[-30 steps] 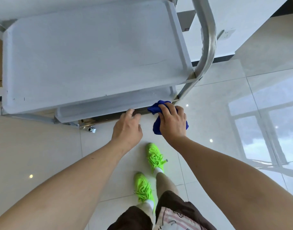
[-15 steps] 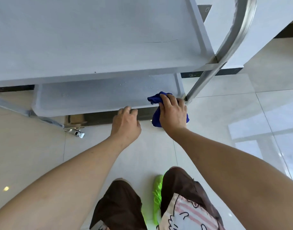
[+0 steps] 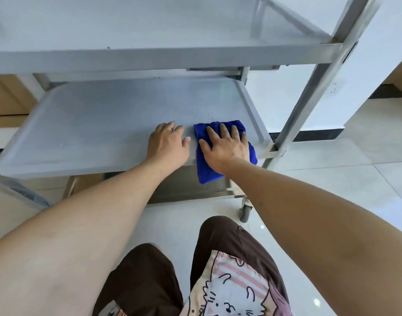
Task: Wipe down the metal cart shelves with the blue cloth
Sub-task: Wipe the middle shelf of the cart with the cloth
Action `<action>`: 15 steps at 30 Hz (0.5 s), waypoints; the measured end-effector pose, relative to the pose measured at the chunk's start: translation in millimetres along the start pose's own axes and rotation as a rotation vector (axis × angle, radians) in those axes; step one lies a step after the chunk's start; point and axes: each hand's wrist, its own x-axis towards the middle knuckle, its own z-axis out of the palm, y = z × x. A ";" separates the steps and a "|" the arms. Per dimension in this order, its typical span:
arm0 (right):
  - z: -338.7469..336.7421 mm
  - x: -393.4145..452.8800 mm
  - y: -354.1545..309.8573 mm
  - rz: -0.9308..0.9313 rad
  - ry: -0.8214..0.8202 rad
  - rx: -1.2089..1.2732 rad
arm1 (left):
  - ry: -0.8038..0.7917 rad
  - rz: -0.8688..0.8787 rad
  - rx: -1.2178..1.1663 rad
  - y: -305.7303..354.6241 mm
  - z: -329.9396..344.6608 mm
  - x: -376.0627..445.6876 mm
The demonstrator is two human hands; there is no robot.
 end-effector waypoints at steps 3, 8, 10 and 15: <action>9.2 5.7 3.0 0.032 0.021 -0.010 | -0.021 0.058 -0.040 4.7 16.0 9.1; 12.5 3.4 6.7 0.095 -0.003 -0.013 | -0.037 0.135 -0.042 9.8 32.5 3.2; 2.8 23.6 2.9 0.103 -0.013 -0.002 | 0.046 0.154 -0.014 3.0 31.6 4.6; -5.6 77.8 9.2 0.163 -0.027 -0.011 | 0.107 0.183 0.009 3.8 32.9 9.7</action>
